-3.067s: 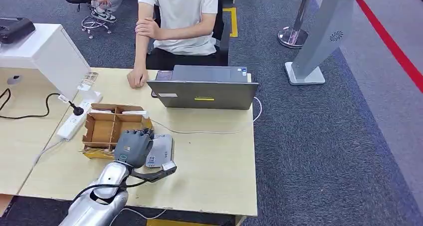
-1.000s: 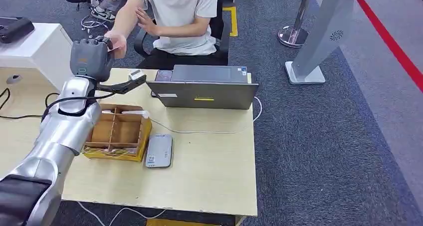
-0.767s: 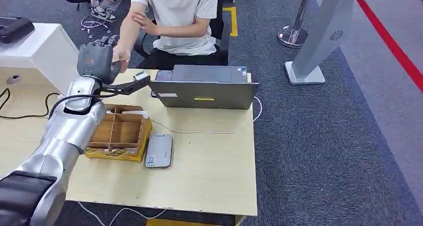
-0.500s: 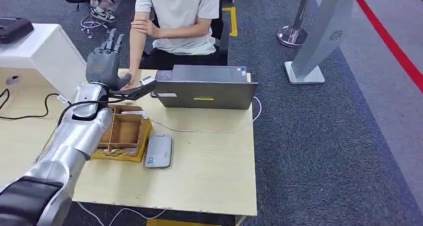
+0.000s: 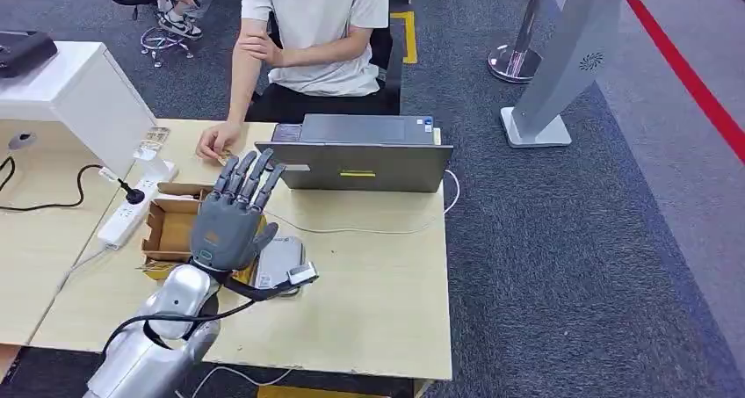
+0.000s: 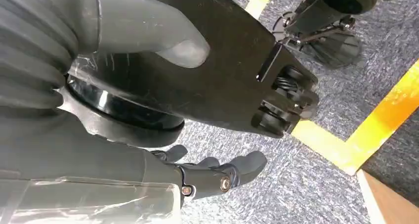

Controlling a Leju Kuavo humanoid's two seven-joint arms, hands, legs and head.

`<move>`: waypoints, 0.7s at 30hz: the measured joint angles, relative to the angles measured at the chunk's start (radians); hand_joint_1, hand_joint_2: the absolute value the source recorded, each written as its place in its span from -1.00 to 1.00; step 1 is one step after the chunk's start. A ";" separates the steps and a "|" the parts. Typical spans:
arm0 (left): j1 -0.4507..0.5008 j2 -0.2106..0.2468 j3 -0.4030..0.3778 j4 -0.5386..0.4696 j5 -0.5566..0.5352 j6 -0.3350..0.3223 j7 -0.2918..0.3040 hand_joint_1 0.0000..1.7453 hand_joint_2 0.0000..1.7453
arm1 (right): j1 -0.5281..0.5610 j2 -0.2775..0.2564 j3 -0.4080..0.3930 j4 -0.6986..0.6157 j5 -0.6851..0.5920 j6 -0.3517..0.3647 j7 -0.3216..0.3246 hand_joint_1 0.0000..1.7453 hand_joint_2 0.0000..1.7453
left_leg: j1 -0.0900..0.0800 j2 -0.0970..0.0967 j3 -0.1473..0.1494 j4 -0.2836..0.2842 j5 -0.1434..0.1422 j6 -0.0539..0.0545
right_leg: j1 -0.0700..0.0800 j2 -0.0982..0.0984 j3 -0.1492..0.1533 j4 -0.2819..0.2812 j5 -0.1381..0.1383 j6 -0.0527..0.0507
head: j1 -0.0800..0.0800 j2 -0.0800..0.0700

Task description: Pass the card to the sensor for recognition and then transmit it.

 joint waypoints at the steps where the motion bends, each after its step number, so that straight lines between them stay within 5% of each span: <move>1: 0.017 0.005 -0.002 -0.012 0.002 -0.013 0.005 -1.00 1.00 | 0.000 0.000 -0.001 0.000 -0.007 -0.002 0.001 -1.00 1.00 | 0.000 0.000 0.000 0.000 0.000 0.000 | 0.000 0.000 0.000 0.000 0.000 0.000 | 0.000 0.000; 12: 0.078 0.066 -0.004 -0.034 0.068 -0.322 0.083 -1.00 1.00 | 0.002 0.000 -0.020 0.000 -0.048 -0.013 0.016 -1.00 1.00 | 0.000 0.000 0.000 0.000 0.000 0.000 | 0.000 -0.001 0.000 0.000 0.000 0.000 | 0.000 0.000; 21: 0.084 0.090 -0.004 0.027 0.098 -0.396 0.093 -1.00 1.00 | -0.001 0.001 -0.029 -0.004 -0.061 -0.008 0.062 -1.00 1.00 | 0.000 -0.001 0.000 0.000 0.000 0.000 | 0.000 -0.001 0.000 0.000 0.000 0.000 | 0.000 0.000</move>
